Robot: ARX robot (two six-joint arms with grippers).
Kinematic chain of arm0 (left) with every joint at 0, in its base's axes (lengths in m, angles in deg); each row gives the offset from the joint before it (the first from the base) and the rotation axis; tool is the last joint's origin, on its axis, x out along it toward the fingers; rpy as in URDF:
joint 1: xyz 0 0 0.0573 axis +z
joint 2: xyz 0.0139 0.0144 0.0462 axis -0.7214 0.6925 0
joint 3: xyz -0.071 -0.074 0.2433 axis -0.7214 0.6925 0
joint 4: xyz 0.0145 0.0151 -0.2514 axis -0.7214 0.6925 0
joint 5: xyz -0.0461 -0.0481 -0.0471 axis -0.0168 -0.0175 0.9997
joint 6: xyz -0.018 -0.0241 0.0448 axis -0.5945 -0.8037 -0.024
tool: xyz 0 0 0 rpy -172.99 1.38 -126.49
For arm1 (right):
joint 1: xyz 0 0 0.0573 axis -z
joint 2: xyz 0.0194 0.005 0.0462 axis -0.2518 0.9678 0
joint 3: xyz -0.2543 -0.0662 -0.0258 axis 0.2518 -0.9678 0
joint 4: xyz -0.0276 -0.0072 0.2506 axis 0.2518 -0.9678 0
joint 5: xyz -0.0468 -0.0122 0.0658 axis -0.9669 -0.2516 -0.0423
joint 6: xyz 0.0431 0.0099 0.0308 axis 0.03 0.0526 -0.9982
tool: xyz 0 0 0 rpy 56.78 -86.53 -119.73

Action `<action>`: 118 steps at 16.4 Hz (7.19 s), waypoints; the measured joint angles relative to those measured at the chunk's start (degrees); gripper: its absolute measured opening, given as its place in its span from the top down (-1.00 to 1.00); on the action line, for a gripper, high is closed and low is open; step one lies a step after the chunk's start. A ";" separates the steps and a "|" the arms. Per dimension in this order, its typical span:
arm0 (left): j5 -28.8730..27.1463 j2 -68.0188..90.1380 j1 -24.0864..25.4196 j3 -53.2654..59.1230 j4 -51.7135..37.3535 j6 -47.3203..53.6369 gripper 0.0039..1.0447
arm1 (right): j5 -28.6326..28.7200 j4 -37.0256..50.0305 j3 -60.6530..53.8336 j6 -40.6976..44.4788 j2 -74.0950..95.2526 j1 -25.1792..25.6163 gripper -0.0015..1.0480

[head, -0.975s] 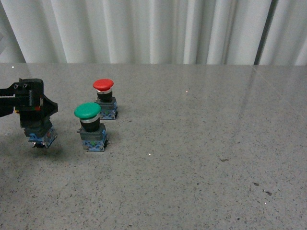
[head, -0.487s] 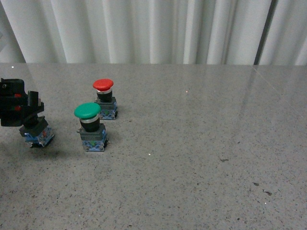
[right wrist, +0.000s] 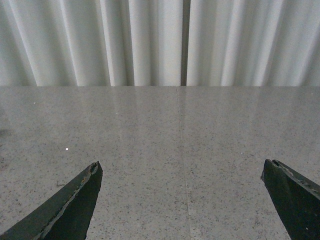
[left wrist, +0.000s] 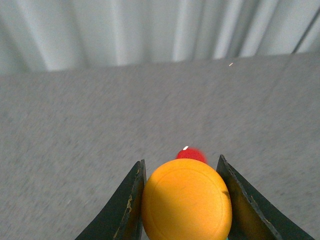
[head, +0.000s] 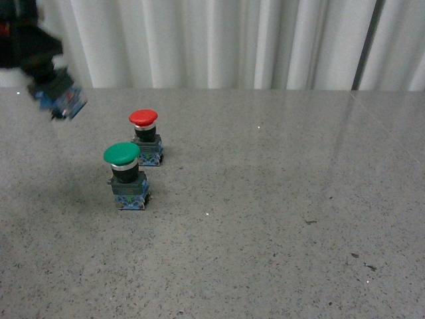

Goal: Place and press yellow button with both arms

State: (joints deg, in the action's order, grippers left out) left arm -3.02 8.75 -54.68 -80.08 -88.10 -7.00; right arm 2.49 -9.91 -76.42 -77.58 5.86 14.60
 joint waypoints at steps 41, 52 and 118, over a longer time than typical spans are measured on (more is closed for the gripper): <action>-24.68 -17.31 -10.64 12.00 -14.21 0.59 -0.22 | 0.00 -0.04 0.00 0.00 0.00 0.00 -0.87; -14.95 -31.43 -1.92 31.85 -19.23 0.26 0.92 | 0.02 0.00 0.00 0.00 0.00 0.00 -0.87; -4.35 -75.28 8.48 47.41 8.70 0.20 -0.88 | 7.13 25.90 46.14 -1.42 83.60 -26.73 -0.87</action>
State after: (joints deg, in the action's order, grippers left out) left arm -7.37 -66.53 -46.20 -32.68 -79.40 -6.80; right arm 9.62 15.99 -30.28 -79.00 89.46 -12.13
